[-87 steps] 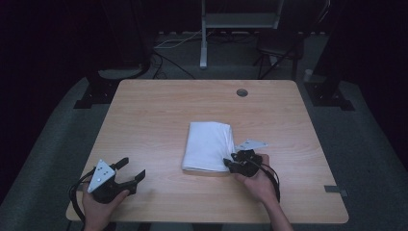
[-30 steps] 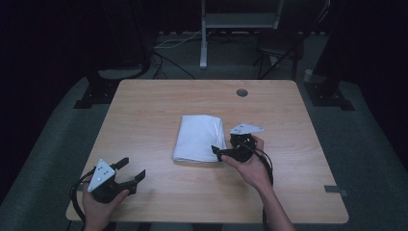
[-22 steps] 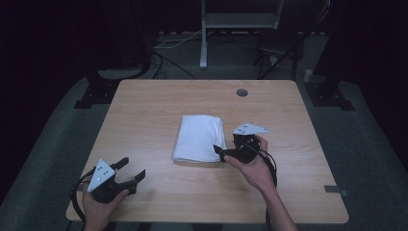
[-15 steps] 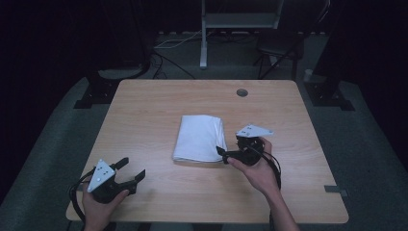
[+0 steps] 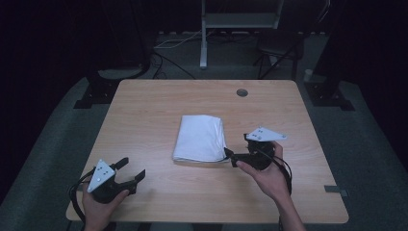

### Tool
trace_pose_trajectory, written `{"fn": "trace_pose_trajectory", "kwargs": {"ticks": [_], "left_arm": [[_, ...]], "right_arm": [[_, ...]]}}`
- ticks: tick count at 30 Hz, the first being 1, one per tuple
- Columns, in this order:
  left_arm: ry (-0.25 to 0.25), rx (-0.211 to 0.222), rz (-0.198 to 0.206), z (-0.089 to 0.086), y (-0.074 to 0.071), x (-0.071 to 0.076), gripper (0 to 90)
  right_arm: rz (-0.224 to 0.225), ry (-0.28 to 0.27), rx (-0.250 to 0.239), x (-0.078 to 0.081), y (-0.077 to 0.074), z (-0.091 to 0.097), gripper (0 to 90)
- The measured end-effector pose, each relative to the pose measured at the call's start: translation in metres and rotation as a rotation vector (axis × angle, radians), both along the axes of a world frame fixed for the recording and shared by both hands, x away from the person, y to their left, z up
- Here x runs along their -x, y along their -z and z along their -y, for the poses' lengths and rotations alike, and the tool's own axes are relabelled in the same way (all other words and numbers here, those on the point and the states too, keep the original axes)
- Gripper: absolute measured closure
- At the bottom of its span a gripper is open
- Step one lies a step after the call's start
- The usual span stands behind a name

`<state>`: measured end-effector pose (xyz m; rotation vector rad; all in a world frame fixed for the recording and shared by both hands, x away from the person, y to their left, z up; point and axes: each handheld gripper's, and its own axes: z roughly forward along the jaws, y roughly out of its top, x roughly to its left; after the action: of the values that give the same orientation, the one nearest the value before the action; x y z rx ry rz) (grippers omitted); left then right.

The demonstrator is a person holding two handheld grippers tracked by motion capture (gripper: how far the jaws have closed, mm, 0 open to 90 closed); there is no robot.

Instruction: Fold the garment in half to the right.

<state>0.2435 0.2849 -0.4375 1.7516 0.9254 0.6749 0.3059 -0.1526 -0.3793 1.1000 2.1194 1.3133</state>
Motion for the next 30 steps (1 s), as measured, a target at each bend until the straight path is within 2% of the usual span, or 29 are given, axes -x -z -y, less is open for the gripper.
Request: {"fn": "trace_pose_trajectory", "kwargs": {"ticks": [30], "left_arm": [[-0.002,0.004,-0.001,0.000,0.000,0.000,22.0]], "right_arm": [[0.041,0.059,-0.015,0.027,-0.003,0.044,12.9]]}}
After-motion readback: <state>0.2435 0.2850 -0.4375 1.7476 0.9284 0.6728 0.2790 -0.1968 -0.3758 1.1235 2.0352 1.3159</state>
